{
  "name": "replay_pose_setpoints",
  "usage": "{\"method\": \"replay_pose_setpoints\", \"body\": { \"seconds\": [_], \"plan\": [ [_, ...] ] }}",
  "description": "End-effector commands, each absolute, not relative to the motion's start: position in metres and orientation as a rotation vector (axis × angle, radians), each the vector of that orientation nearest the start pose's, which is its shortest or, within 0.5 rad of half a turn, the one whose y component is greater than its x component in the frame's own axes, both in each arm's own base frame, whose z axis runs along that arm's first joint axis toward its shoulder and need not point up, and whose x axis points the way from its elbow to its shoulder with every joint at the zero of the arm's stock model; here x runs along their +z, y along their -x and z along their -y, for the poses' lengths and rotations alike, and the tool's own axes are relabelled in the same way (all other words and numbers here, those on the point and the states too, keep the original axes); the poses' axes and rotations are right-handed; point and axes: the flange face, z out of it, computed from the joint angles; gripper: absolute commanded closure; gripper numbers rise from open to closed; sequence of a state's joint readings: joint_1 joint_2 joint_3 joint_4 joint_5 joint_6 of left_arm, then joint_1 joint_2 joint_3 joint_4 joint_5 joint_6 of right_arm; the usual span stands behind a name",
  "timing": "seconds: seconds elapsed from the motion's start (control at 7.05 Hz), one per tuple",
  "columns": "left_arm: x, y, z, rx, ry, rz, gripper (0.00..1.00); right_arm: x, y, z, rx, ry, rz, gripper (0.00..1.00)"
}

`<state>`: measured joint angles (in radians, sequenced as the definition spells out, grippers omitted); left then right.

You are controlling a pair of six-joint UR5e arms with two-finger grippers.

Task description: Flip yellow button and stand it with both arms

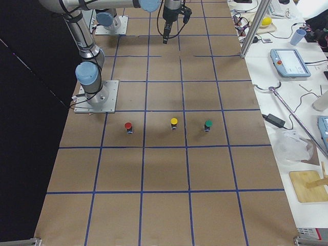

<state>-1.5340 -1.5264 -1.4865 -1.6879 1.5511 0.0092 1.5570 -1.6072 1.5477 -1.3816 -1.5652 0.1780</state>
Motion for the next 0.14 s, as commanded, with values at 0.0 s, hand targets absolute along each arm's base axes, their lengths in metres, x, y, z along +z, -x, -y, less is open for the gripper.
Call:
{"method": "replay_pose_setpoints", "body": {
  "seconds": [0.0],
  "plan": [
    [0.5349, 0.1167, 0.48, -0.008, 0.046, -3.158, 0.0, 0.4992, -0.1274, 0.4639, 0.2, -0.304, -3.126, 0.0]
  ]
}}
